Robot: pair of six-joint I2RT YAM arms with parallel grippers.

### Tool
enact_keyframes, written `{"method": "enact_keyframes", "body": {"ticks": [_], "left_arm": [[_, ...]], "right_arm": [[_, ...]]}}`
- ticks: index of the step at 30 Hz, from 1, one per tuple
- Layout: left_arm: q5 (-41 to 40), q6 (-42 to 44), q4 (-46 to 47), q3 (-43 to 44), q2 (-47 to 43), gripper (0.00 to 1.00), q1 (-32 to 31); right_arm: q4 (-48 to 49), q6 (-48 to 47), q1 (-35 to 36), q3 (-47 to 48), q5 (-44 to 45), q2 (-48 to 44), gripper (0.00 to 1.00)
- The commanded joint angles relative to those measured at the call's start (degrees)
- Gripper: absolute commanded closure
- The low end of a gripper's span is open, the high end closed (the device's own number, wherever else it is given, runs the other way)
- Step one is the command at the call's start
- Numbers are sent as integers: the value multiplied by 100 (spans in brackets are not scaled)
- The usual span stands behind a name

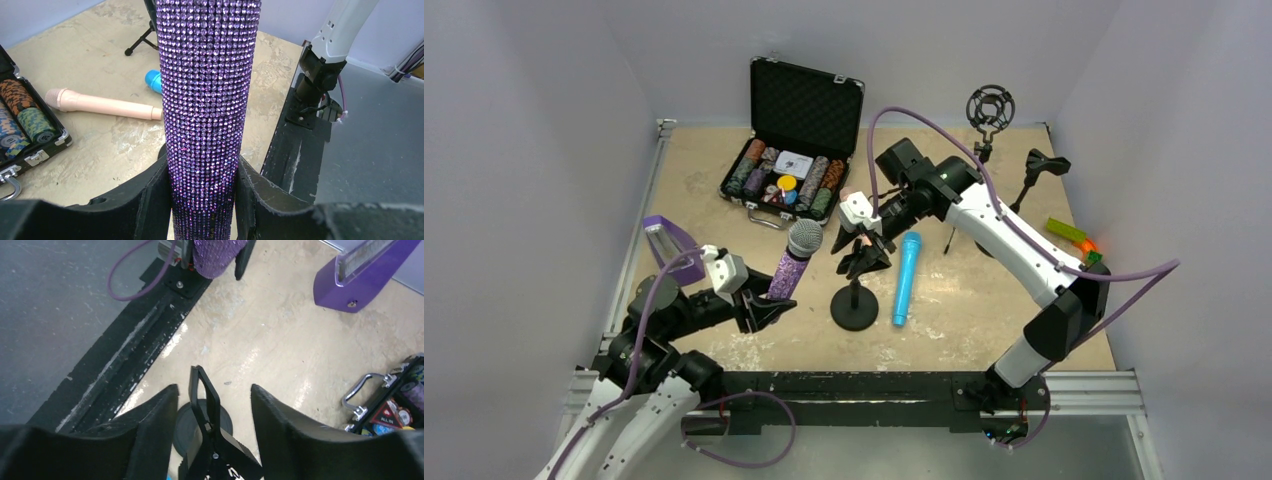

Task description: Attach the microphones to the stand

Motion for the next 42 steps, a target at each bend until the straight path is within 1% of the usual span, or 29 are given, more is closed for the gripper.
{"method": "enact_keyframes", "body": {"ticks": [1, 4, 5, 8, 11, 13, 14, 15, 16, 19, 20, 22, 24, 27, 30, 32, 33, 38, 42], "left_arm": [[-48, 166, 243, 219, -55, 100, -4], [4, 166, 377, 186, 5, 100, -3], [16, 171, 422, 177, 27, 100, -4], [25, 228, 574, 166, 133, 100, 0], [55, 340, 756, 182, 335, 100, -2], [81, 418, 908, 200, 511, 100, -3], [99, 455, 1004, 208, 597, 100, -2], [108, 482, 1094, 204, 679, 100, -2], [111, 506, 1193, 201, 756, 100, -4], [120, 545, 1494, 178, 960, 100, -4], [136, 552, 1582, 170, 1011, 100, 3], [164, 557, 1758, 142, 1081, 100, -2], [188, 607, 1825, 143, 1128, 100, -3], [261, 727, 1860, 152, 1195, 100, 1], [365, 869, 1971, 141, 1344, 100, 9], [385, 996, 2055, 162, 1482, 100, 15], [398, 1036, 2088, 179, 1549, 100, 22], [426, 1164, 2507, 256, 1921, 100, 75], [468, 1274, 2528, 327, 2139, 100, 121]], "right_arm": [[734, 672, -14, -244, 421, -261, 49], [1192, 1140, -15, -442, 574, -450, 63], [1371, 1362, -17, -506, 642, -510, 66], [2168, 2359, -20, -731, 1028, -713, 76], [3285, 3550, -20, -1095, 1674, -969, 81], [3593, 3899, -20, -1336, 1891, -1094, 81], [3653, 3997, -20, -1398, 1869, -1127, 79], [3663, 4049, -20, -1438, 1775, -1142, 74], [3613, 4028, -24, -1445, 1637, -1145, 65], [3505, 3991, -101, -1427, 1025, -1213, 29], [3517, 4025, -147, -1406, 849, -1259, 20], [3544, 4053, -267, -1326, 523, -1344, 10], [3442, 3898, -453, -1216, 286, -1394, 8], [3024, 3212, -771, -1199, -45, -1445, 7], [2732, 2498, -879, -1493, -241, -1523, 6], [2703, 2208, -881, -1722, -387, -1561, 5], [2747, 2144, -878, -1821, -418, -1566, 5], [3281, 2653, -880, -1971, -255, -1383, 5], [3290, 2674, -874, -2002, -331, -1218, 7]]}}
